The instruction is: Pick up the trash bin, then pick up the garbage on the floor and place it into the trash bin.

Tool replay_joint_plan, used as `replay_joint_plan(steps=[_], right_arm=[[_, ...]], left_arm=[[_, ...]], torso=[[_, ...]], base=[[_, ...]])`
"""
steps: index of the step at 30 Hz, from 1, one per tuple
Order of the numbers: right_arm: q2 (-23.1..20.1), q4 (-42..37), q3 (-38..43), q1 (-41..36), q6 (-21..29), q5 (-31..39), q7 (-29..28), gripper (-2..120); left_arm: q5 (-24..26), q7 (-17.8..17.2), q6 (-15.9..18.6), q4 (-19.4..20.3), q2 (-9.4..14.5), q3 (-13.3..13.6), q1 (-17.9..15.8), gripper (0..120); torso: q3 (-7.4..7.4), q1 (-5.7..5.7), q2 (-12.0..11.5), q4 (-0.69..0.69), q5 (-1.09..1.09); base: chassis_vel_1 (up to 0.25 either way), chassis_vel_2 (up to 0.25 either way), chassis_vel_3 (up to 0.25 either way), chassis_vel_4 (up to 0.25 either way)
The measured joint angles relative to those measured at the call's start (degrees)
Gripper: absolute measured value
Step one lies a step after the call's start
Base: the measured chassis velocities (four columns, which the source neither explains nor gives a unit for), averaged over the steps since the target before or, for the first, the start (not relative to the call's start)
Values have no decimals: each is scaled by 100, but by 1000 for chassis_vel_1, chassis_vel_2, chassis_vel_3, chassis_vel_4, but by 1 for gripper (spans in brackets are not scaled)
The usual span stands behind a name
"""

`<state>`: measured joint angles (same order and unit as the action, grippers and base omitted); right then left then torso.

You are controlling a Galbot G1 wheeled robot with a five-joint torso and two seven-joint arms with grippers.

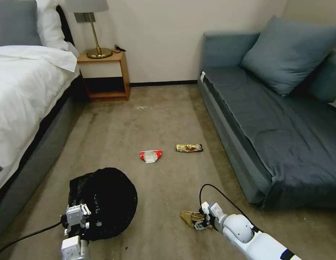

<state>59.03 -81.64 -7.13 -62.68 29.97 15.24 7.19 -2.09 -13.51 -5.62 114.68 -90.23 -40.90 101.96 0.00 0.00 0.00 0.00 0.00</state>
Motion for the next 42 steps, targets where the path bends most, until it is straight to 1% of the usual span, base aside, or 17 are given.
replay_joint_plan(steps=[1,4,5,9,12,13,14,19,20,23,30,33,37,38,39,41,42], right_arm=[[0,0,0,0,0,0,0,85],[30,29,25,-31,-29,-21,70,71],[30,29,25,-31,-29,-21,70,71],[50,-55,36,-69,-65,4,76,51],[52,-93,44,-81,-69,17,80,47],[52,-130,43,-93,-71,26,91,38],[52,-130,43,-93,-71,26,91,38],[83,-210,14,-104,-105,40,99,17],[83,-210,14,-104,-105,40,99,17],[132,-231,-29,-48,-102,42,92,2],[291,-433,-129,160,-39,166,51,0],[353,-543,-190,255,-199,328,28,0],[486,-684,-385,397,-1166,1033,37,0],[486,-684,-385,397,-1166,1033,37,0],[546,-772,-482,444,-1487,1368,109,0],[676,-963,-658,502,-1861,1782,274,0],[676,-963,-658,502,-1861,1782,274,0]], left_arm=[[0,0,0,0,0,0,0,5],[15,0,-5,23,17,-21,7,5],[15,0,-5,23,17,-21,7,5],[60,0,-10,47,51,-49,15,5],[75,0,-10,52,59,-57,16,5],[84,1,-10,61,67,-65,19,5],[84,1,-10,61,67,-65,19,5],[74,0,-12,80,49,-68,41,5],[74,0,-12,80,49,-68,41,5],[33,0,-35,70,15,-46,57,5],[-73,-15,-57,14,-73,16,52,5],[-108,-23,-63,4,-89,29,55,5],[-135,-29,-70,-2,-107,35,55,5],[-135,-29,-70,-2,-107,35,55,5],[-149,-30,-73,-16,-117,38,51,5],[-189,-32,-80,-35,-141,49,39,5],[-189,-32,-80,-35,-141,49,39,5]], torso=[[0,0,0,0,0],[0,0,0,0,0],[0,0,0,0,0],[0,0,0,0,0],[0,0,0,0,-1],[0,0,0,0,0],[0,0,0,0,0],[0,0,0,0,-1],[0,0,0,0,-1],[0,0,0,-1,0],[0,0,0,0,-1],[0,0,0,0,-1],[0,0,0,0,-1],[0,0,0,0,-1],[0,0,0,0,-1],[0,0,0,0,0],[0,0,0,0,0]], base=[[0,0,0,0],[0,0,0,0],[0,0,0,0],[0,0,0,0],[0,0,0,0],[0,0,0,0],[0,0,0,0],[0,0,0,0],[0,0,0,0],[0,0,0,0],[0,0,0,0],[0,0,0,0],[0,0,0,0],[0,0,0,0],[0,0,0,0],[0,0,0,0],[0,0,0,0]])
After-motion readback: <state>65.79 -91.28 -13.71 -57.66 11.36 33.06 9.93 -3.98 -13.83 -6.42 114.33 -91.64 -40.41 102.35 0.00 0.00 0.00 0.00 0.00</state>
